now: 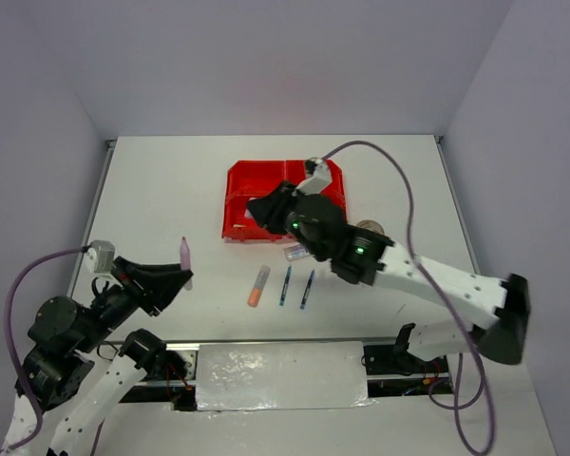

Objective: Sort the stationery into containers
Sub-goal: Pick up the pen cap from the center of the board, then close the pen cap on the pen.

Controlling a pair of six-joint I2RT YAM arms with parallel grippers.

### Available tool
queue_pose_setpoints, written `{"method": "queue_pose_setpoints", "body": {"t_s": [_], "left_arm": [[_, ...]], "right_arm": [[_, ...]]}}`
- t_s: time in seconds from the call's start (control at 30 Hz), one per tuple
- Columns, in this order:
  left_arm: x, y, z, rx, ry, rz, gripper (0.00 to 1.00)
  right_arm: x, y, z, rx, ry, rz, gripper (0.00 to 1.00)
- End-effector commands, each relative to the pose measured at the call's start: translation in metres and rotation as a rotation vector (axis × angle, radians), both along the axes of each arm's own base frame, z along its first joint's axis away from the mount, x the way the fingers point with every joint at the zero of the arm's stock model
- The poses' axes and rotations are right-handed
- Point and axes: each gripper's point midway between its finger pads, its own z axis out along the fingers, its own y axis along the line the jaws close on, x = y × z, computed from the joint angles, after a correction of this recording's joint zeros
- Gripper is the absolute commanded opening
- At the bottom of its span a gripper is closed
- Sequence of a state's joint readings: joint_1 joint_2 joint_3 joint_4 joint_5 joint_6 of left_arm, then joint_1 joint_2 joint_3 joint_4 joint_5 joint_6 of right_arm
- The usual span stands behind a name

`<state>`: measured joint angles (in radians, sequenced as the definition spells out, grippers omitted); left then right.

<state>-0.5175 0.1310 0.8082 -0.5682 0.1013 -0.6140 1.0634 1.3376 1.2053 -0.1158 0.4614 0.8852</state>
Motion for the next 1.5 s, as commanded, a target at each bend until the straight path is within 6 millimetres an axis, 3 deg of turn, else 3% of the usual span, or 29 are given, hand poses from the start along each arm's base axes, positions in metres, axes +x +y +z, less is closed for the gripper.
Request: {"method": "queue_pose_setpoints", "body": {"t_s": [0.0, 0.07, 0.1, 0.13, 0.17, 0.23, 0.33, 0.37, 0.4, 0.5, 0.63, 0.7, 0.8, 1.1, 1.47], "left_arm": [[-0.039, -0.049, 0.049, -0.15, -0.153, -0.382, 0.0], [-0.053, -0.066, 0.06, -0.229, -0.191, -0.545, 0.0], [-0.052, -0.073, 0.052, -0.25, -0.186, -0.591, 0.0], [-0.052, -0.077, 0.054, -0.276, -0.193, -0.624, 0.0], [-0.061, -0.077, 0.068, -0.325, -0.247, -0.672, 0.0], [-0.057, -0.082, 0.071, -0.364, -0.255, -0.709, 0.0], [-0.051, -0.092, 0.065, -0.406, -0.2, -0.773, 0.0], [-0.061, -0.088, 0.077, -0.432, -0.294, -0.813, 0.0], [-0.056, -0.094, 0.07, -0.432, -0.268, -0.838, 0.0], [-0.063, -0.096, 0.074, -0.448, -0.295, -0.901, 0.0], [-0.068, -0.105, 0.073, -0.423, -0.317, -0.95, 0.0], [-0.064, -0.111, 0.071, -0.389, -0.282, -0.941, 0.0], [-0.059, -0.12, 0.065, -0.316, -0.264, -0.931, 0.0], [-0.051, -0.127, 0.054, -0.232, -0.252, -0.904, 0.0], [-0.056, -0.126, 0.059, -0.247, -0.293, -0.929, 0.0]], "right_arm": [[-0.022, -0.031, 0.094, 0.025, -0.451, 0.118, 0.0], [-0.045, -0.043, 0.115, 0.049, -0.588, 0.191, 0.0], [-0.055, -0.052, 0.136, 0.105, -0.67, 0.197, 0.0], [-0.068, -0.067, 0.145, 0.131, -0.73, 0.208, 0.0], [-0.08, -0.069, 0.154, 0.158, -0.78, 0.249, 0.0], [-0.098, -0.084, 0.172, 0.214, -0.87, 0.266, 0.0], [-0.121, -0.09, 0.191, 0.269, -0.971, 0.332, 0.0], [-0.127, -0.089, 0.194, 0.277, -0.989, 0.363, 0.0], [-0.141, -0.086, 0.2, 0.292, -1.029, 0.428, 0.0], [-0.155, -0.077, 0.2, 0.308, -1.054, 0.52, 0.0], [-0.156, -0.064, 0.198, 0.301, -1.017, 0.585, 0.0], [-0.154, -0.057, 0.195, 0.31, -0.966, 0.602, 0.0], [-0.134, -0.052, 0.183, 0.295, -0.835, 0.537, 0.0], [-0.145, -0.067, 0.183, 0.429, -0.794, 0.534, 0.0], [-0.156, -0.052, 0.162, 0.464, -0.769, 0.635, 0.0]]}}
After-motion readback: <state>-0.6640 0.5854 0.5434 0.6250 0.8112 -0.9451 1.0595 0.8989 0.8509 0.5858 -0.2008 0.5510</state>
